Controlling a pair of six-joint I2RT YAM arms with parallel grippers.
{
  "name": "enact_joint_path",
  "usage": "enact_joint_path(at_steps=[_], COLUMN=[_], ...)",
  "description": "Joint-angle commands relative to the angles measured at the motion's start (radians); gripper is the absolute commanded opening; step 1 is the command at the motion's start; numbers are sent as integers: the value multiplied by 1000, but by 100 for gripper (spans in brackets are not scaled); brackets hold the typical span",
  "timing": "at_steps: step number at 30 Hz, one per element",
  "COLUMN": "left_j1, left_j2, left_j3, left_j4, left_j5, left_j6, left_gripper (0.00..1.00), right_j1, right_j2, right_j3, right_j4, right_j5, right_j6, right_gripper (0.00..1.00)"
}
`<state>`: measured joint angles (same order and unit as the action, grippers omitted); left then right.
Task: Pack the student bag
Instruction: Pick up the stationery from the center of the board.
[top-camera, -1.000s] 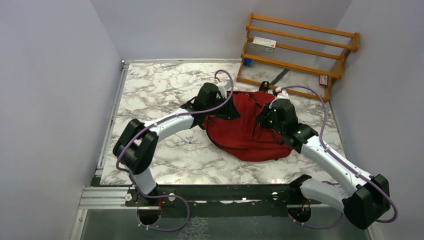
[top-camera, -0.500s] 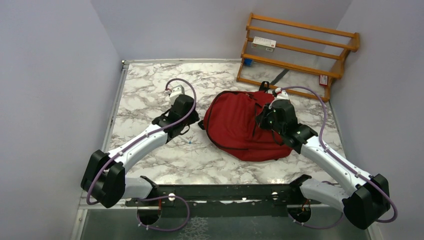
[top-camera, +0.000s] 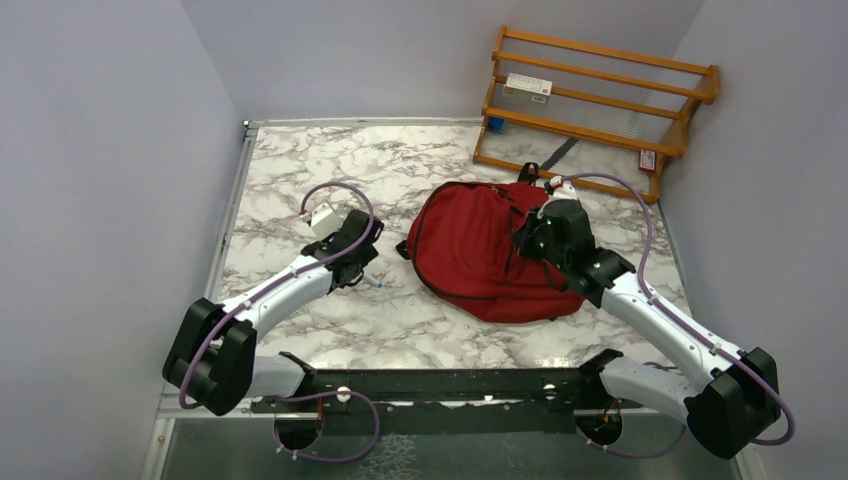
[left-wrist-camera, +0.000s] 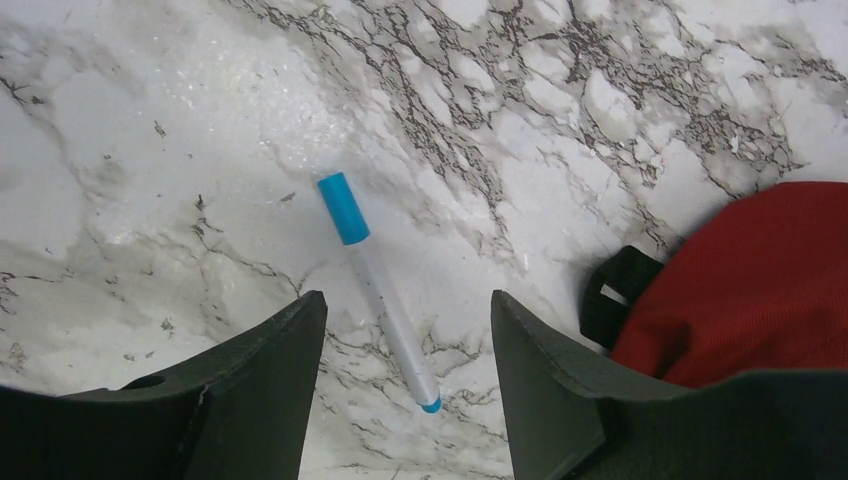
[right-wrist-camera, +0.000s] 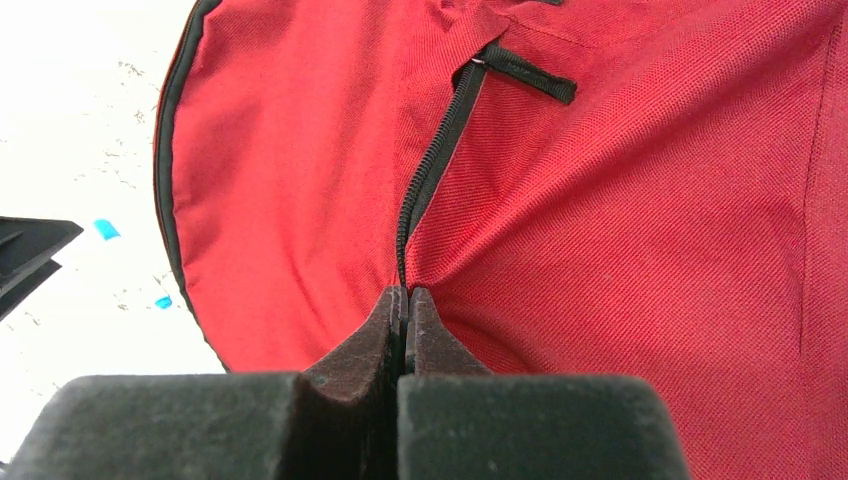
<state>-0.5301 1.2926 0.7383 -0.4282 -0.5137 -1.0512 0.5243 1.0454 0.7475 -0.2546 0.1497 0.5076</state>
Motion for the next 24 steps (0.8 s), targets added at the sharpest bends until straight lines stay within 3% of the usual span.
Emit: enact_joint_path(at_steps=[1, 13, 24], left_j1=[8, 12, 12], left_j2=[31, 188, 254], left_j3=[6, 56, 63], left_j4=[-30, -24, -23], left_j5=[-66, -16, 0], left_j6=[-35, -24, -27], left_gripper=[62, 61, 52], right_j1=[9, 8, 9], right_j2=[-7, -8, -9], right_j3=[-11, -9, -13], right_j4=[26, 24, 20], right_j5=[8, 13, 24], right_j6=[0, 0, -2], right_gripper=[0, 0, 1])
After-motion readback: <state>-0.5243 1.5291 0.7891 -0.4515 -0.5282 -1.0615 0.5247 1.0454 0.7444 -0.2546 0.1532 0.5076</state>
